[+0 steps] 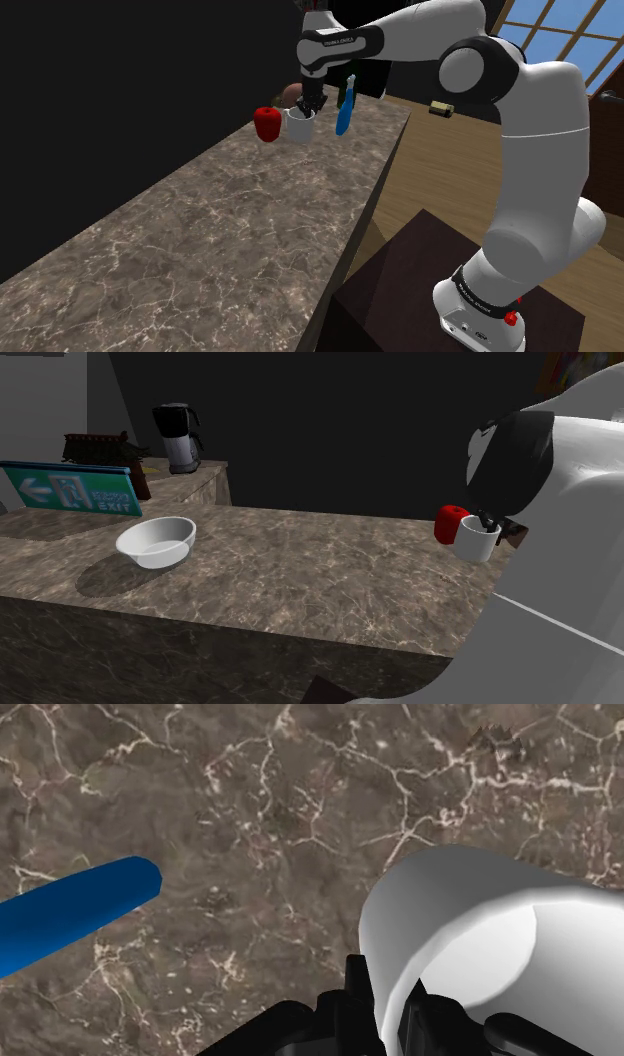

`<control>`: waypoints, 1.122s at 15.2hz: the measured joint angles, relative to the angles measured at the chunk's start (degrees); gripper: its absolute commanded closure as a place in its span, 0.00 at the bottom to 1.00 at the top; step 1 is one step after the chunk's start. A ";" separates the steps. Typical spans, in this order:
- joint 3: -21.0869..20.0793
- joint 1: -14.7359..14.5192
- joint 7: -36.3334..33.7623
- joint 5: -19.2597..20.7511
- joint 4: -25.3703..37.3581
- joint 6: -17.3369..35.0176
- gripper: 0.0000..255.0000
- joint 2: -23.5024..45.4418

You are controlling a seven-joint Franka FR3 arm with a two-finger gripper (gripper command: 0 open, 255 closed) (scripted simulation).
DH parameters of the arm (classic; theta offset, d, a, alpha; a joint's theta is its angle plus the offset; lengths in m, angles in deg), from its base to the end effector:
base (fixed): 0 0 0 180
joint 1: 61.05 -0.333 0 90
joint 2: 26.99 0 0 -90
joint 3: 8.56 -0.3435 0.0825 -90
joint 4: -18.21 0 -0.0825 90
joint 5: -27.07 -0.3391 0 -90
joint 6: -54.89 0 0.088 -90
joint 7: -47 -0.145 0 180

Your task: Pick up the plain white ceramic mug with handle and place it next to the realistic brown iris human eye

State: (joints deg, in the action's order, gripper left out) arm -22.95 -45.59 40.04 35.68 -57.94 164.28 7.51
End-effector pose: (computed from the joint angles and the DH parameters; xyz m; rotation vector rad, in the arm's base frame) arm 0.6906 -0.0667 0.3886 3.1343 -0.2075 -0.0056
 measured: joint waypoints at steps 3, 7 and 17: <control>0.11 -0.01 -0.17 0.20 -1.24 1.94 1.00 0.72; 0.20 -0.03 -0.32 0.36 -2.26 3.47 1.00 1.24; 0.20 -0.01 -0.31 0.37 -2.41 3.66 0.00 1.23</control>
State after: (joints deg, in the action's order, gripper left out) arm -22.75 -45.59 39.73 36.05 -60.35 167.94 8.74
